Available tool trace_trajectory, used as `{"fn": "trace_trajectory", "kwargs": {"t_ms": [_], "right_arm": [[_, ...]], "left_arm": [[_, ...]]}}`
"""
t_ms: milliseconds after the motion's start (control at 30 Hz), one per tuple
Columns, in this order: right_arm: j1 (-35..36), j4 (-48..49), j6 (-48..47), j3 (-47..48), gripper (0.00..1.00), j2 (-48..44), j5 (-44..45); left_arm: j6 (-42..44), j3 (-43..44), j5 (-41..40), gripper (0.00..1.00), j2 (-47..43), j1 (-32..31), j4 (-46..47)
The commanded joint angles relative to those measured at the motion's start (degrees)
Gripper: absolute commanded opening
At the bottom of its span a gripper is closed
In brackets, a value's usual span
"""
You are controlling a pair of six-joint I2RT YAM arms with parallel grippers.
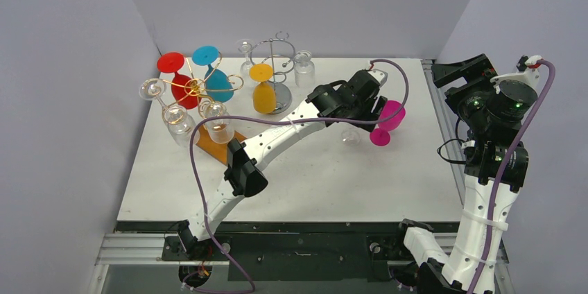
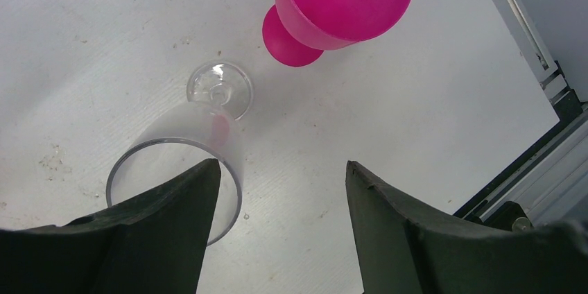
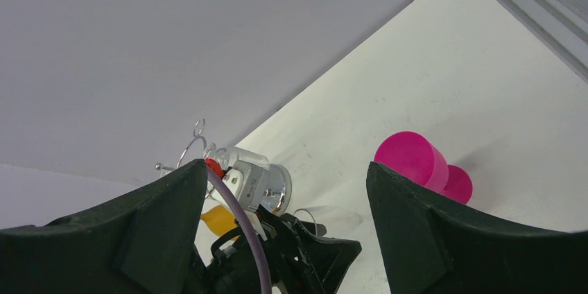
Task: Take the wine glass off the wine glass rack
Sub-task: Place the wine glass at the center of the board.
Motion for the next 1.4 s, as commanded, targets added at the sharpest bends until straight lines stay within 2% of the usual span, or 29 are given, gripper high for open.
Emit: {"fn": "trace_trajectory", "kwargs": {"t_ms": [0,1367], "right_arm": [[0.1,1.9,-0.7,0.3,0.80,-0.5,0.7],[0.1,1.1,-1.4,1.1,0.80,0.3,1.2]], "left_arm": [[0.3,2.7,0.1,0.64,-4.8,-0.4,3.4],[0.1,3.9,3.0,0.72,-6.6,-0.5,9.8]]}}
